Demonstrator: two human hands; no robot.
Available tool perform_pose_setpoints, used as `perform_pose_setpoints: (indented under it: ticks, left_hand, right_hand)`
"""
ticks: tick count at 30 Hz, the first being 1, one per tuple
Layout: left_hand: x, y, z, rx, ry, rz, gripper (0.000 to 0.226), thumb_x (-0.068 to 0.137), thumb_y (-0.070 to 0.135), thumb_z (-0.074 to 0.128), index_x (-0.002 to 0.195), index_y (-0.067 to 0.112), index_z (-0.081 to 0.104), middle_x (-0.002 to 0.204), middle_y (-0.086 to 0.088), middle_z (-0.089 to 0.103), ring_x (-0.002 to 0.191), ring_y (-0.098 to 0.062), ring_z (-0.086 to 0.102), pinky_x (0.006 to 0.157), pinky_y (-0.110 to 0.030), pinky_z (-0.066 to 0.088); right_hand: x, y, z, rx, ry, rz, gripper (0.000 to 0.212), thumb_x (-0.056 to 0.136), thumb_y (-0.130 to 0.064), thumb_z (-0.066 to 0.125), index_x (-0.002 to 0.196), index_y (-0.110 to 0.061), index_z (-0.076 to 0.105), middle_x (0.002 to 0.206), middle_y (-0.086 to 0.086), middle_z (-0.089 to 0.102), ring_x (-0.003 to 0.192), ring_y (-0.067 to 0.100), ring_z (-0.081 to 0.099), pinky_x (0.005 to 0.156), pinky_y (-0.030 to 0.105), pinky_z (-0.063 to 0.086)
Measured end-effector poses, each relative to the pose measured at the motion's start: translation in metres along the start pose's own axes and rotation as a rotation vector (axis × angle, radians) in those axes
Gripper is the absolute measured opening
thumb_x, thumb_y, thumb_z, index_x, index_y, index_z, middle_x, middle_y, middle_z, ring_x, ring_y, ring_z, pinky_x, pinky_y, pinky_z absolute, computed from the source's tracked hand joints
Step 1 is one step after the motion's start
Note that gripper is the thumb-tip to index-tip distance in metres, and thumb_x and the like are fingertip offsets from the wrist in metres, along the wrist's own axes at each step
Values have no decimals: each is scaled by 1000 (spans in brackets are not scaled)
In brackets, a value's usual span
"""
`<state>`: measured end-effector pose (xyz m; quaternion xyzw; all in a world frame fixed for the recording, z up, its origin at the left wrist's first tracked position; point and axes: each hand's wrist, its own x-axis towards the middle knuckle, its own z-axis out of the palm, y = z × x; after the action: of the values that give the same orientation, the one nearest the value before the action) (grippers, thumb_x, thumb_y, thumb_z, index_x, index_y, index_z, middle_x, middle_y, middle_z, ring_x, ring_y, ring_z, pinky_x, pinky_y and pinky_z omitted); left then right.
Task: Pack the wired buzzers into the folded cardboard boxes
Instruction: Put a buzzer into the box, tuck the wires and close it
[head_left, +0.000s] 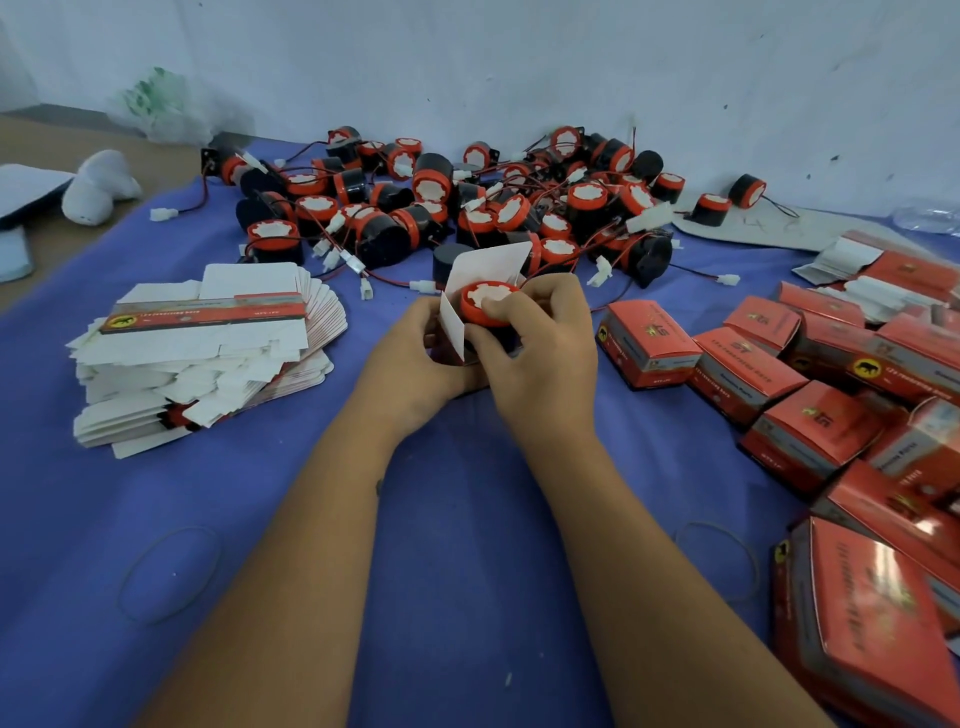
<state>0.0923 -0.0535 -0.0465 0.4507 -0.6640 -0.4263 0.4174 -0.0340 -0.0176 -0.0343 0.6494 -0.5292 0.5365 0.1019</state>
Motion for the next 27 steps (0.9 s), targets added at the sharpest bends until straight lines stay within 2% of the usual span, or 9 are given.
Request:
perform_pose_setpoints:
  ticks: [3,11,14,17,20,22,23,25,27]
  left_hand:
    - [-1,1,0,36,-42,22,61,74,13,82,113,45,47,106,22,61,102,-2,59,76,-14,48]
    - [2,-3,-1,24,-98,17,58,73,12,83,106,45,49,110,17,63,105,-11,63,86,-32,57]
    - [3,-4,-1,7,-41,11,55,72,13,82,104,43,48,104,19,62,98,-7,63,78,-26,54]
    - [4,-6,-1,-22,24,-10,54,69,16,80,109,34,50,100,17,62,92,-5,62,73,-24,51]
    - [4,-5,-2,-8,48,-20,58,70,19,81,118,27,49,103,16,62,95,-4,61,76,-24,51]
    - [4,-5,-3,-13,47,-21,60,70,22,84,118,29,48,104,18,61,94,2,59,75,-17,50]
    - [4,-4,-3,-13,43,-22,61,70,23,85,118,30,48,104,20,60,93,4,58,72,-13,48]
    - [4,-4,-3,-2,45,-30,61,72,22,85,118,32,47,104,23,58,92,7,56,69,-9,45]
    - [4,-4,-3,13,62,-33,59,74,19,84,118,31,46,103,24,56,91,8,54,69,-9,43]
  right_hand:
    - [2,-1,-1,0,-12,28,17,73,-9,79,83,0,67,94,16,57,86,34,54,65,40,51]
    - [8,-3,-1,44,-107,108,13,76,-12,80,83,-4,71,98,10,58,91,30,54,71,37,51]
    - [4,-1,-1,100,-179,99,8,82,-11,74,79,-5,70,92,7,58,85,24,55,67,29,47]
    - [-1,1,0,84,-277,110,21,89,-17,64,71,-6,64,78,2,55,75,20,50,64,29,40]
    - [-2,2,2,-43,-297,92,26,91,-20,59,68,-10,62,71,-3,54,75,16,47,80,28,30]
    - [-2,4,0,-33,-248,97,25,91,-18,57,68,-10,63,71,-5,57,79,15,48,84,29,30]
    - [-2,4,-1,7,-185,106,24,90,-15,57,67,-8,62,70,-2,58,77,16,48,80,31,34]
    - [-2,3,-4,115,5,202,27,88,-12,54,61,-7,53,63,1,54,69,19,45,66,33,37]
    - [2,0,-7,282,212,404,33,89,-12,54,59,-18,41,56,-11,42,59,11,37,55,28,32]
